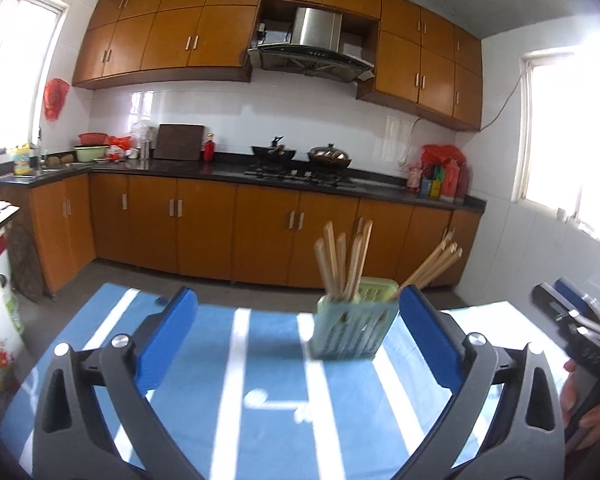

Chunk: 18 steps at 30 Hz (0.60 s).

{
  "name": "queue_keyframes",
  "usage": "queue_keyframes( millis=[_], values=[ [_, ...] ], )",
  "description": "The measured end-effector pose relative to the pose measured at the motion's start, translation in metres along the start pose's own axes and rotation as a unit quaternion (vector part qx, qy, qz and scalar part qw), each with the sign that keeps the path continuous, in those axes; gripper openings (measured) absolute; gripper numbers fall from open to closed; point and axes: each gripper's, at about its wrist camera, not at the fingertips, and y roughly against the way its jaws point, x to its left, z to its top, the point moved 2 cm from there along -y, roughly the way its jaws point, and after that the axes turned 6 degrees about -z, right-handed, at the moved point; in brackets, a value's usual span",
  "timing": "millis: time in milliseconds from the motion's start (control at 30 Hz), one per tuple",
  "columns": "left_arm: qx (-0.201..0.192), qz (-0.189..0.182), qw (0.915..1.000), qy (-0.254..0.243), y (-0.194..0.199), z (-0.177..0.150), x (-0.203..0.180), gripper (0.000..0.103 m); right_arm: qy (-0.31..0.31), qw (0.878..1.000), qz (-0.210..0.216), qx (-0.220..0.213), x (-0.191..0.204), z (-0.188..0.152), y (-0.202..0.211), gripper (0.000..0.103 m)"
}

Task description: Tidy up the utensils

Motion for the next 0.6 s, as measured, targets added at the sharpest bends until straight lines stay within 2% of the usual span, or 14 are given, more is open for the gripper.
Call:
queue_keyframes(
  millis=[167,333,467,600],
  values=[
    [0.012,0.030,0.9995,0.000,0.025,-0.034,0.004,0.099,0.012,1.000,-0.009,0.001,0.007,-0.021,0.024,0.101],
    [0.007,0.064,0.9977,-0.024,0.047,-0.063,0.001,0.099,0.026,0.999,-0.022,0.009,0.014,-0.046,0.041,0.101],
    [0.007,0.067,0.9969,-0.042,0.055,-0.079,-0.010,0.099,0.029,0.999,-0.019,0.024,0.017,-0.067,0.051,0.101],
    [0.018,0.058,0.9975,-0.036,0.061,-0.097,-0.012,0.099,0.016,0.998,-0.018,0.049,0.016,-0.086,0.057,0.101]
  ],
)
